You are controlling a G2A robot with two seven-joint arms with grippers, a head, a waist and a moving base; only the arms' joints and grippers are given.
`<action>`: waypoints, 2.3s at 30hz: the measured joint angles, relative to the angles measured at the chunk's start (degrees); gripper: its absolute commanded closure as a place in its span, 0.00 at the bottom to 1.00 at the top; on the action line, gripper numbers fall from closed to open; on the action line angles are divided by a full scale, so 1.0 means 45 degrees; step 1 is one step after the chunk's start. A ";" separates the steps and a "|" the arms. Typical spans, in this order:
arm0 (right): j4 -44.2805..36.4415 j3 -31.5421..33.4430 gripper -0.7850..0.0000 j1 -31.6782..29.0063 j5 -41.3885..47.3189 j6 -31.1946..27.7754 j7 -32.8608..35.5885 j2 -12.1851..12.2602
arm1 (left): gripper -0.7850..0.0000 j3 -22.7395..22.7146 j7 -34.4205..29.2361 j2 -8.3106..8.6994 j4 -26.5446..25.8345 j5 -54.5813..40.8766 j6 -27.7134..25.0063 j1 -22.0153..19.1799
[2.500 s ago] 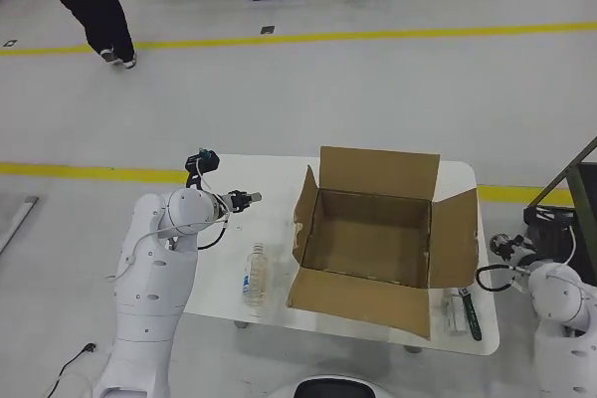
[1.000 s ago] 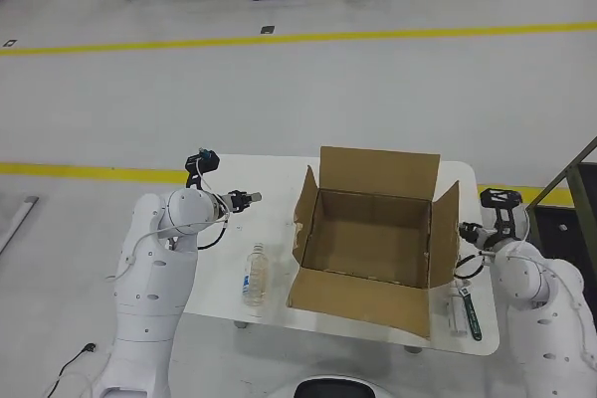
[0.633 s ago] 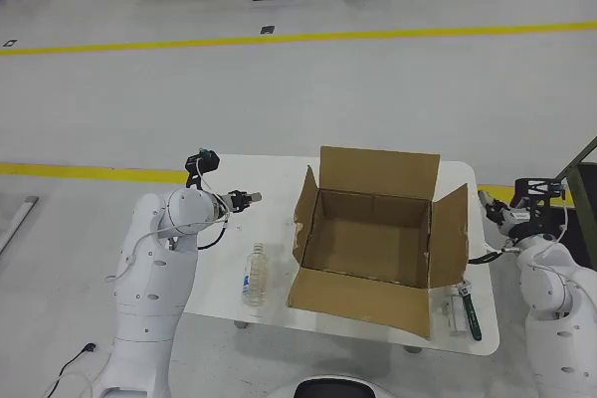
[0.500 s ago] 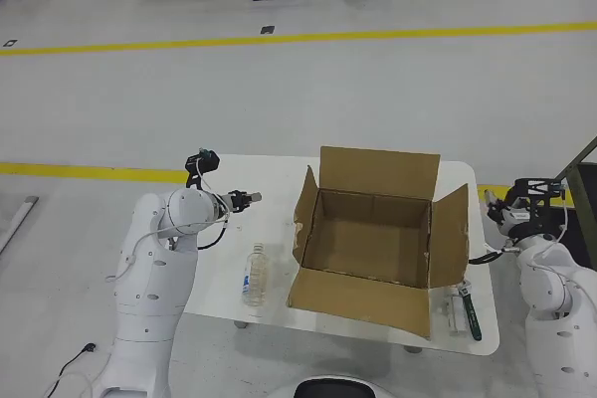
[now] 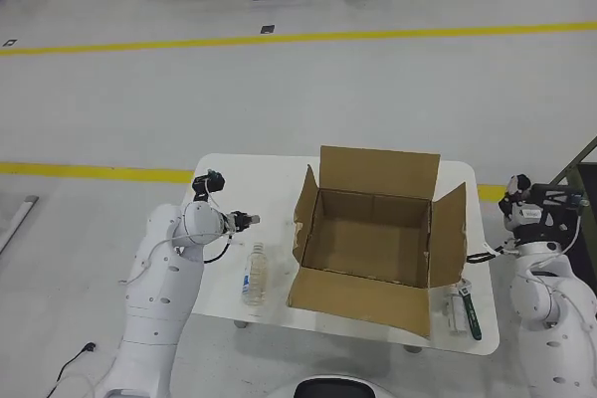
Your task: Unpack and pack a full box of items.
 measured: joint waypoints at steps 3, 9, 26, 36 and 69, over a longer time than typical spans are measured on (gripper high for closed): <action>-0.0022 -0.0056 1.00 0.0034 -0.0091 0.0299 0.0111 0.0003 | 0.00 0.0452 -0.1484 -0.0005 0.1154 0.0617 0.0416 -0.0260; -0.0065 -0.0180 1.00 0.0082 -0.0458 0.0495 0.0570 0.0040 | 0.00 0.0656 -0.2248 -0.0037 0.1634 0.0607 0.0577 -0.0438; 0.0234 -0.0429 1.00 0.0371 -0.0740 0.0685 0.1499 0.0123 | 0.00 0.1514 -0.0676 -0.0267 0.3339 -0.0113 0.0197 -0.0546; 0.0313 -0.0297 1.00 0.0491 -0.0096 0.0641 0.2031 0.0165 | 0.00 0.2855 0.0489 -0.0670 0.5899 -0.0473 -0.0292 -0.1275; -0.0108 0.0578 0.00 0.1499 0.5361 0.0866 0.6244 0.0321 | 1.00 0.3038 0.2711 -0.0719 0.8303 -0.0985 -0.0400 -0.2533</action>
